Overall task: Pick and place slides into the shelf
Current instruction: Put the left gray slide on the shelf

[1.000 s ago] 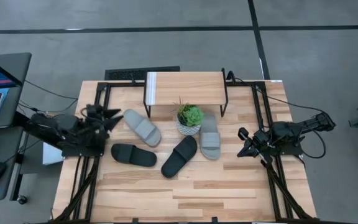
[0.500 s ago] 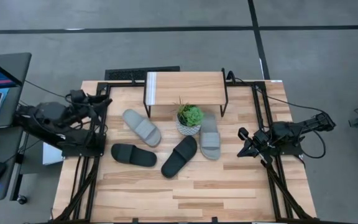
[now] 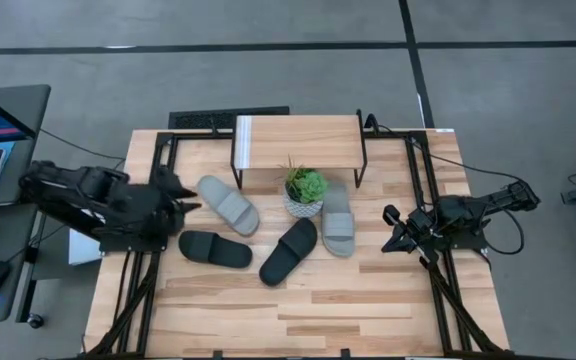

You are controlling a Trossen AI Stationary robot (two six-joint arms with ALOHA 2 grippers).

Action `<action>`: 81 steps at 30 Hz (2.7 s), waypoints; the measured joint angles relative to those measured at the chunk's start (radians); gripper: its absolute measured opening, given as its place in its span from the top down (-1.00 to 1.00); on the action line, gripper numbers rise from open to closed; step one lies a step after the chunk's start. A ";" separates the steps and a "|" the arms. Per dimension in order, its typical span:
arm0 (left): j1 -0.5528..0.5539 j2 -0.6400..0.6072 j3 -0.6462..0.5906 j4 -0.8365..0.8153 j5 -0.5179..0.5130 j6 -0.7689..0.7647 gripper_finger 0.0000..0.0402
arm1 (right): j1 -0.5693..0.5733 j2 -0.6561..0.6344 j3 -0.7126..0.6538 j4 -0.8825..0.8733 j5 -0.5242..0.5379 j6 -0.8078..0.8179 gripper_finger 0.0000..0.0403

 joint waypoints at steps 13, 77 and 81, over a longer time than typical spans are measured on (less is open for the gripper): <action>0.088 0.168 -0.010 0.000 0.105 -0.008 0.29 | 0.000 0.000 0.000 0.000 0.000 0.000 1.00; 0.481 0.161 -0.456 0.484 0.328 0.221 0.30 | 0.000 0.000 0.000 0.000 0.000 0.000 1.00; 0.540 0.161 -0.456 0.500 0.383 0.255 0.30 | 0.000 0.000 0.000 0.000 0.000 0.000 1.00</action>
